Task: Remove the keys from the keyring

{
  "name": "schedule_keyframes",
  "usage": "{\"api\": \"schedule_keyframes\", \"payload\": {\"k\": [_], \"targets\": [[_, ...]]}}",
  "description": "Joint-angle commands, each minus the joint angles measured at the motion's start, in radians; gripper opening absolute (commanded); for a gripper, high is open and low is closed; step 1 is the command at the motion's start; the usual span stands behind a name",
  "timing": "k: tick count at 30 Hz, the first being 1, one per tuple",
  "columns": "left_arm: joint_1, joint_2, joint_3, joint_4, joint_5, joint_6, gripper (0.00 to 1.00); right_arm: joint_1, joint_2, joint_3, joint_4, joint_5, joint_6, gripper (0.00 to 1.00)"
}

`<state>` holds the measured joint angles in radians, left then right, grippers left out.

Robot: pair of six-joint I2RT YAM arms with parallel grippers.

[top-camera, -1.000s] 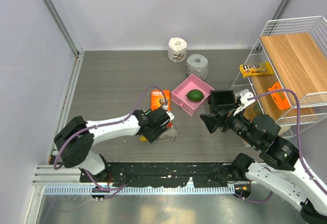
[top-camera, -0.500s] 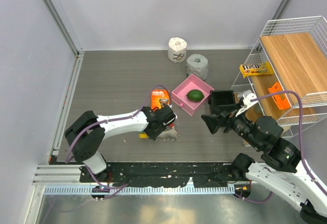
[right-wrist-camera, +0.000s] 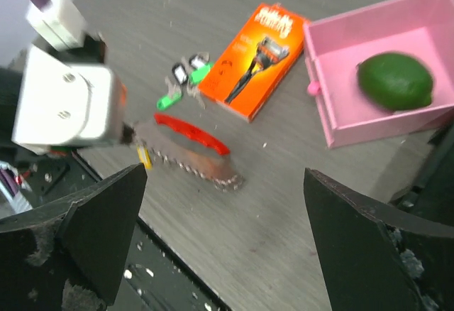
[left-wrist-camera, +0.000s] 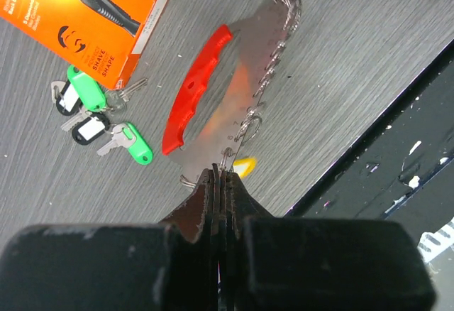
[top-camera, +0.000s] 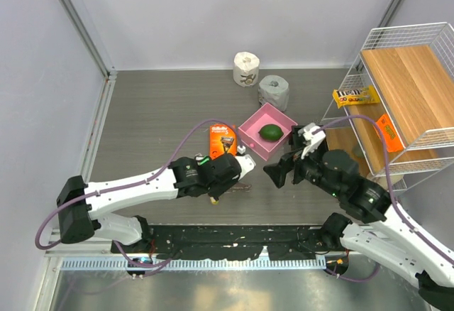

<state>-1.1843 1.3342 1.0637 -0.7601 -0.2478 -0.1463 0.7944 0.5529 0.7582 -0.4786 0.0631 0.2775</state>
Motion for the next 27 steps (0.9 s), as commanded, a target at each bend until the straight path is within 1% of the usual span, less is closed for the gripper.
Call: {"api": "schedule_keyframes", "payload": {"k": [1, 2, 3, 4, 5, 6, 7, 8, 9, 10, 13, 14, 15, 16, 17, 18, 20, 23, 25, 27], "targets": [[0.002, -0.044, 0.027, -0.018, -0.016, -0.016, 0.0, -0.003, 0.058, -0.052, 0.093, -0.141, -0.001, 1.0], [0.0, -0.05, 0.028, -0.016, -0.007, -0.024, 0.0, -0.003, 0.074, -0.078, 0.113, -0.173, -0.012, 1.0], [0.002, -0.055, 0.028, -0.015, 0.008, -0.032, 0.0, 0.0, 0.077, -0.107, 0.148, -0.265, -0.027, 0.98], [0.0, -0.056, 0.031, -0.008, 0.025, -0.035, 0.0, 0.005, 0.084, -0.121, 0.173, -0.305, -0.041, 0.97], [0.002, -0.058, 0.033, -0.007, 0.045, -0.036, 0.0, 0.025, 0.081, -0.172, 0.243, -0.369, -0.046, 0.98], [0.0, -0.061, 0.039, -0.008, 0.057, -0.038, 0.0, 0.038, 0.064, -0.196, 0.317, -0.382, -0.052, 0.98], [0.002, -0.059, 0.047, -0.01, 0.064, -0.039, 0.0, 0.08, 0.055, -0.239, 0.352, -0.372, -0.055, 0.98], [0.0, -0.061, 0.051, -0.015, 0.062, -0.041, 0.0, 0.103, 0.047, -0.258, 0.401, -0.326, -0.075, 0.98], [0.0, -0.066, 0.056, -0.021, 0.059, -0.039, 0.0, 0.159, 0.05, -0.281, 0.417, -0.301, -0.093, 0.98], [0.0, -0.067, 0.059, -0.022, 0.058, -0.038, 0.0, 0.193, 0.065, -0.29, 0.454, -0.242, -0.124, 0.98], [0.0, -0.076, 0.07, -0.027, 0.059, -0.035, 0.0, 0.337, 0.128, -0.325, 0.54, -0.165, -0.204, 0.96], [0.002, -0.076, 0.071, -0.028, 0.061, -0.035, 0.0, 0.367, 0.171, -0.327, 0.563, -0.075, -0.239, 0.96], [0.002, -0.079, 0.073, -0.028, 0.062, -0.035, 0.0, 0.432, 0.192, -0.329, 0.574, -0.01, -0.259, 0.96], [0.002, -0.078, 0.071, -0.03, 0.064, -0.035, 0.0, 0.46, 0.24, -0.332, 0.599, 0.104, -0.305, 0.96], [0.0, -0.079, 0.073, -0.028, 0.062, -0.036, 0.0, 0.517, 0.292, -0.329, 0.615, 0.157, -0.323, 0.96], [0.0, -0.079, 0.07, -0.028, 0.062, -0.039, 0.0, 0.563, 0.314, -0.327, 0.639, 0.258, -0.357, 0.96], [0.0, -0.079, 0.068, -0.028, 0.067, -0.044, 0.0, 0.6, 0.392, -0.326, 0.713, 0.344, -0.403, 0.92], [0.0, -0.089, 0.068, -0.028, 0.081, -0.05, 0.0, 0.621, 0.516, -0.329, 0.819, 0.452, -0.458, 0.86], [0.0, -0.096, 0.065, -0.024, 0.085, -0.053, 0.0, 0.625, 0.582, -0.327, 0.92, 0.492, -0.477, 0.86], [0.002, -0.108, 0.061, -0.021, 0.091, -0.058, 0.0, 0.626, 0.636, -0.315, 0.974, 0.52, -0.482, 0.86]]}}
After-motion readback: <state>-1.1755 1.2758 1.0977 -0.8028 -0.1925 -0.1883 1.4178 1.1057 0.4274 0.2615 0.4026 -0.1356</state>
